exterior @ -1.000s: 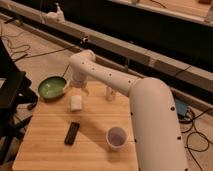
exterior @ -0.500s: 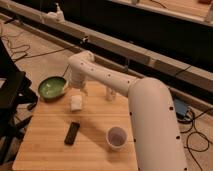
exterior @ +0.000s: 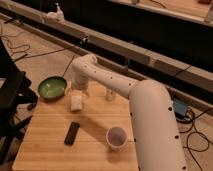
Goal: Place the white sponge in the ceramic cup
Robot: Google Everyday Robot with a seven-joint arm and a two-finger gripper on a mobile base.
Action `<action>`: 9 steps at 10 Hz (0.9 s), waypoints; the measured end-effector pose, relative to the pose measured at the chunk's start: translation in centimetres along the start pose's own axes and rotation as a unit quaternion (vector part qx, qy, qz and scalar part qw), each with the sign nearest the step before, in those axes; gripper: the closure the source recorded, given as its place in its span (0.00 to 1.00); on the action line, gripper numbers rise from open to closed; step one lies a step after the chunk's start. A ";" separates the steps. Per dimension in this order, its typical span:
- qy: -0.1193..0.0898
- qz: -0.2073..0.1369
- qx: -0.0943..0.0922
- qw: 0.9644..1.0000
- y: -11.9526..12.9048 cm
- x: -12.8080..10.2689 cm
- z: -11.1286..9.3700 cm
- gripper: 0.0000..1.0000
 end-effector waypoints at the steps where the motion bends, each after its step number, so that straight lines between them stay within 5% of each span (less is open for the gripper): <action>1: -0.003 0.004 -0.003 1.000 0.3 0.0 0.7 0.20; 6: -0.041 0.018 -0.039 0.998 2.0 -0.5 4.9 0.20; 9: -0.057 0.012 -0.046 0.997 1.1 -0.6 6.4 0.20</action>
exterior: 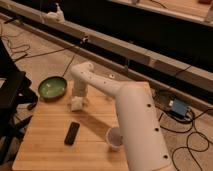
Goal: Place the white sponge in the ceramic cup
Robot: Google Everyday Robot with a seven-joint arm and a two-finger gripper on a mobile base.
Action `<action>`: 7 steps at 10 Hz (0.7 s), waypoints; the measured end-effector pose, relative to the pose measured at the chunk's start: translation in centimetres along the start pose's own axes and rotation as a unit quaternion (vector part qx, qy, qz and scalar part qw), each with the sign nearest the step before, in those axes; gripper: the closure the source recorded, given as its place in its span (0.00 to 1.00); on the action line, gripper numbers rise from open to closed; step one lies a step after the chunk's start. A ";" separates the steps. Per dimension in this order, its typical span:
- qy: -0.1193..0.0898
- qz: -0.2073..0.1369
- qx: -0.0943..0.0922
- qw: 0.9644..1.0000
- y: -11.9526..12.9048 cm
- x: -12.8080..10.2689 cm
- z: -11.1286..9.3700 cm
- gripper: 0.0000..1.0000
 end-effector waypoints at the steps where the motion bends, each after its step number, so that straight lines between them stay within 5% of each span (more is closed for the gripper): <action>1: -0.002 -0.004 0.000 1.000 -0.5 0.1 0.2 0.20; 3: -0.005 -0.014 0.001 1.000 -1.4 0.2 0.5 0.21; 7: -0.020 -0.015 0.010 1.000 -1.3 0.4 1.4 0.58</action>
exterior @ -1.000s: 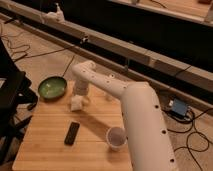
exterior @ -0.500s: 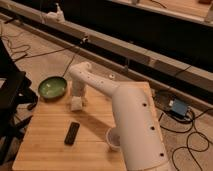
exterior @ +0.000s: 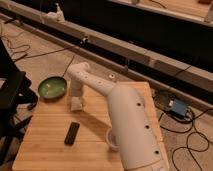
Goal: Place the white sponge in the ceramic cup
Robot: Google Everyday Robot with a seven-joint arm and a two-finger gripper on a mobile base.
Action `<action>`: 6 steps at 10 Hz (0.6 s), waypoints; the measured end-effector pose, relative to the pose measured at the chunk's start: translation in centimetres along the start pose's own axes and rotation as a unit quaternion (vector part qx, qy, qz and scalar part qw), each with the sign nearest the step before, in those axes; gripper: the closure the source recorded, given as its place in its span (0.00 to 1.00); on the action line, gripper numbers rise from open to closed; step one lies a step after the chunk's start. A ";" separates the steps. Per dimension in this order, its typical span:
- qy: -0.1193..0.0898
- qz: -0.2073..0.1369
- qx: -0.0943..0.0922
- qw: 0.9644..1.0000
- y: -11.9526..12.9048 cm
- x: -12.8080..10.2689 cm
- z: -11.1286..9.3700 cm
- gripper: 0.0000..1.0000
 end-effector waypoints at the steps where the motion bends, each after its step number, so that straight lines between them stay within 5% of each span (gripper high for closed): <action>1: 0.001 0.000 0.003 1.000 0.0 0.2 0.0 0.68; 4: 0.014 -0.006 0.005 1.000 -0.2 0.7 -1.2 0.97; 6: 0.025 -0.002 0.012 1.000 -0.3 1.0 -3.2 1.00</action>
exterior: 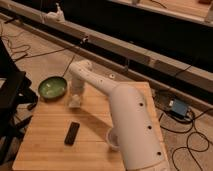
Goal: Place the white sponge in the ceramic cup
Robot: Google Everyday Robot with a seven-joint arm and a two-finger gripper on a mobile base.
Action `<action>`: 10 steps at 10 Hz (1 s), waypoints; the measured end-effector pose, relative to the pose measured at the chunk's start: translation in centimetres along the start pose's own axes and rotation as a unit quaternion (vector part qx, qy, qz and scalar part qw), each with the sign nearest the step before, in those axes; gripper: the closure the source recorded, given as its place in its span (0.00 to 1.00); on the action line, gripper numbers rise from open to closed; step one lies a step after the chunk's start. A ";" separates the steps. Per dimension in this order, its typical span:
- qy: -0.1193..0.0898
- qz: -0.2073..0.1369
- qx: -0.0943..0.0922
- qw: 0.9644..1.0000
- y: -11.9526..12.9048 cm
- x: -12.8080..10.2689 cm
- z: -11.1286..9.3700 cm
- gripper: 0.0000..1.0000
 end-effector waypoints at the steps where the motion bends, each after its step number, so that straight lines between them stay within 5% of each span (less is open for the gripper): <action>1: 0.007 0.002 0.001 1.000 0.0 0.1 -1.3 1.00; 6: 0.002 0.000 -0.004 1.000 2.1 -1.8 -7.0 1.00; 10: 0.017 0.028 -0.011 0.999 6.3 -3.1 -14.1 1.00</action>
